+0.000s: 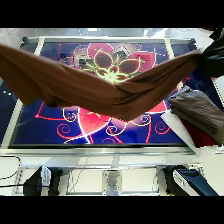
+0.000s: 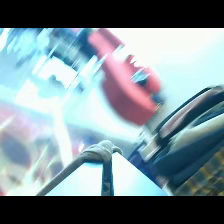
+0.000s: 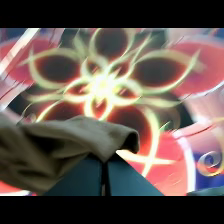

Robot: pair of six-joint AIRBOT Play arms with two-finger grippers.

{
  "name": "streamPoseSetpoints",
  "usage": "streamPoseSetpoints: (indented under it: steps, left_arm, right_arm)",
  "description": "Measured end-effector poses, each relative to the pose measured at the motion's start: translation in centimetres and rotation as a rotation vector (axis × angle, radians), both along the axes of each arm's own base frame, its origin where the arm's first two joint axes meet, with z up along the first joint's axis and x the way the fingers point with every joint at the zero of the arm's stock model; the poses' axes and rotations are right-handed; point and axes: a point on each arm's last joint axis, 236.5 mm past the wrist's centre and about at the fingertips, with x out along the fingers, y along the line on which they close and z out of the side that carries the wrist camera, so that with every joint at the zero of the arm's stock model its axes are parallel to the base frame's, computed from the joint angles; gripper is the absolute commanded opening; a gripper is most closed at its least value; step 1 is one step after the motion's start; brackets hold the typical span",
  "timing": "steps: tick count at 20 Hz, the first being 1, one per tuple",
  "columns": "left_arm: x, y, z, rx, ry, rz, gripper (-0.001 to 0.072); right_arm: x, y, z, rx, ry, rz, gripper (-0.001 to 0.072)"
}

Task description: Fold the shirts.

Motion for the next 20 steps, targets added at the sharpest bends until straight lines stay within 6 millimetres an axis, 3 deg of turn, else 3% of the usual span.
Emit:
streamPoseSetpoints:
  steps: [2,4,6,8,9,12,15,17,18,20]
  left_arm:
    - [-0.5,-0.7,2.4,0.006,-0.054,-0.024,0.0012]
    - [-0.4,-1.4,3.4,0.0,-0.07,-0.065,0.0012]
    - [0.9,-1.9,2.3,0.017,-0.024,-0.1,0.0012]
    - [2.7,-2.2,-1.1,0.083,0.09,-0.111,0.0012]
    - [3.6,-2.2,-3.8,0.126,0.181,-0.114,0.0012]
    - [5.1,-1.2,-15.0,0.272,0.533,-0.101,0.0012]
    - [4.8,-0.6,-27.5,0.327,0.857,-0.121,0.0012]
    - [4.3,-0.5,-35.2,0.323,1.012,-0.114,0.0012]
    - [4.3,0.0,-38.6,0.325,1.06,-0.089,0.0012]
    - [5.1,1.2,-43.3,0.324,1.096,-0.02,0.0012]
  right_arm:
    - [-1.8,-2.2,3.9,-0.046,-0.111,-0.092,0.001]
    - [-2.8,-3.9,6.0,-0.076,-0.167,-0.165,0.001]
    - [-2.0,-5.0,5.7,-0.092,-0.152,-0.205,0.001]
    - [0.9,-5.8,3.5,-0.105,-0.078,-0.227,0.0011]
    - [3.0,-6.0,1.8,-0.107,-0.024,-0.226,0.0011]
    - [10.2,-5.8,-5.4,-0.092,0.176,-0.193,0.0012]
    - [16.9,-4.6,-15.9,-0.041,0.428,-0.136,0.0013]
    - [20.0,-4.1,-23.6,-0.001,0.598,-0.123,0.0013]
    - [20.9,-3.9,-27.3,0.017,0.678,-0.126,0.0014]
    - [22.6,-3.6,-33.9,0.062,0.803,-0.152,0.0014]
